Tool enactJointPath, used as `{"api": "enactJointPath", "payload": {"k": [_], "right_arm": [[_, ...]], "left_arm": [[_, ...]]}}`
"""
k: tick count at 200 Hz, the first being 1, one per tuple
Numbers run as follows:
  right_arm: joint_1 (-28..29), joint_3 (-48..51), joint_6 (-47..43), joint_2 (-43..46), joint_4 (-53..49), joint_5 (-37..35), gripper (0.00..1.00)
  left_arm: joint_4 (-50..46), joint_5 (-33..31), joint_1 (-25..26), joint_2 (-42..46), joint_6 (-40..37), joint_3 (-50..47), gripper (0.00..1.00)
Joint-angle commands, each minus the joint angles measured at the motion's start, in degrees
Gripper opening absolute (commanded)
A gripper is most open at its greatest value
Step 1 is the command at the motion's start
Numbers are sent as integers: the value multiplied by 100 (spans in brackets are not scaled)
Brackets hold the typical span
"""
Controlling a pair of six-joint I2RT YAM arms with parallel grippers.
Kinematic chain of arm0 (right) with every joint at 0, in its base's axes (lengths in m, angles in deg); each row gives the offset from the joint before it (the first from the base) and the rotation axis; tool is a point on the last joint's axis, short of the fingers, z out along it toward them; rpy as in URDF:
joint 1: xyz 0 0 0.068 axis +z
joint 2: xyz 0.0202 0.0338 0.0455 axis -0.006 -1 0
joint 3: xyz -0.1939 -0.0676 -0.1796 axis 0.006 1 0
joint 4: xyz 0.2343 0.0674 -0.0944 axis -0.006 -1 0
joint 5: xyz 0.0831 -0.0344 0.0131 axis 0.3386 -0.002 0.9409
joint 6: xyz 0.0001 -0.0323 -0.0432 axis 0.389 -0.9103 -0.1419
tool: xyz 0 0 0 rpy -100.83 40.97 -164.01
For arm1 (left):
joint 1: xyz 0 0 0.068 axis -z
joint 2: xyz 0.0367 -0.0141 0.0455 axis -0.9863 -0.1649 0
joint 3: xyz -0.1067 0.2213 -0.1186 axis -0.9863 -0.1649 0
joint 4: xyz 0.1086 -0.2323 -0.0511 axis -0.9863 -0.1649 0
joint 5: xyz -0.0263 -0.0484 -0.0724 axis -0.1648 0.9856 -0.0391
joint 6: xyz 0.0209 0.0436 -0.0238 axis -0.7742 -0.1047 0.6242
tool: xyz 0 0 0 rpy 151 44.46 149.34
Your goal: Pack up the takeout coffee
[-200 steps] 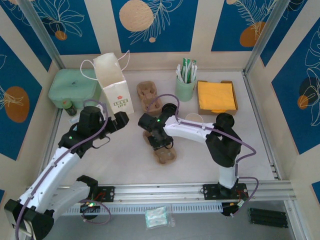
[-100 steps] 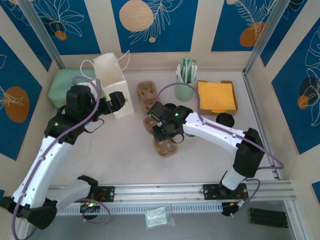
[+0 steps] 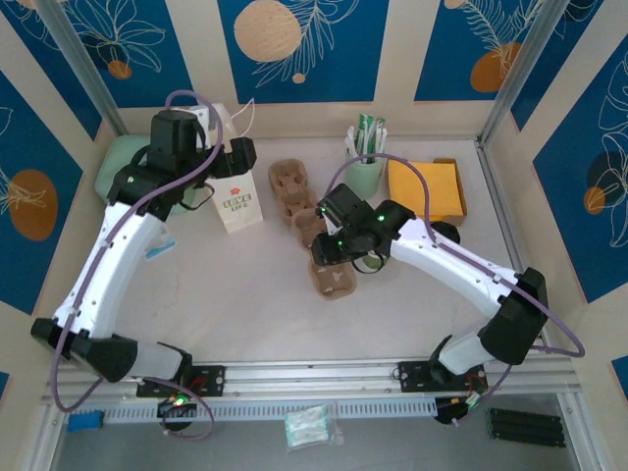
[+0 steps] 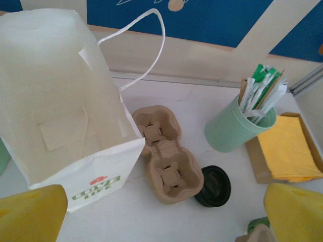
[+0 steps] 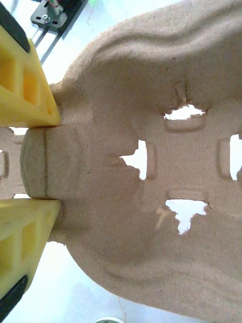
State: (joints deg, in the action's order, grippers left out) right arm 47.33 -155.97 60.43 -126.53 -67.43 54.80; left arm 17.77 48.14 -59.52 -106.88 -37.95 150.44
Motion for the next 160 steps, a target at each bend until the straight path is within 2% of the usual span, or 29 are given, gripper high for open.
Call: {"api": "enactJointPath", "payload": {"k": [1, 50, 81, 115, 140, 160], "right_arm": [[-118, 186, -148, 231, 63, 335, 36], [-295, 400, -187, 367, 195, 522, 36], [-312, 450, -183, 360, 248, 566, 36], [-338, 451, -197, 316, 281, 614, 36], [-346, 411, -209, 262, 321, 662, 36], [-345, 393, -225, 198, 334, 707, 36]], "left_arm": [[-223, -155, -103, -349, -400, 446, 99], [-532, -256, -207, -1250, -594, 1443, 99], [-907, -740, -384, -1561, -756, 1979, 99], [-1084, -747, -782, -1472, -691, 1943, 99], [-1041, -799, -965, -1228, -750, 1571, 100], [-869, -390, -1070, -1067, -858, 1274, 99]]}}
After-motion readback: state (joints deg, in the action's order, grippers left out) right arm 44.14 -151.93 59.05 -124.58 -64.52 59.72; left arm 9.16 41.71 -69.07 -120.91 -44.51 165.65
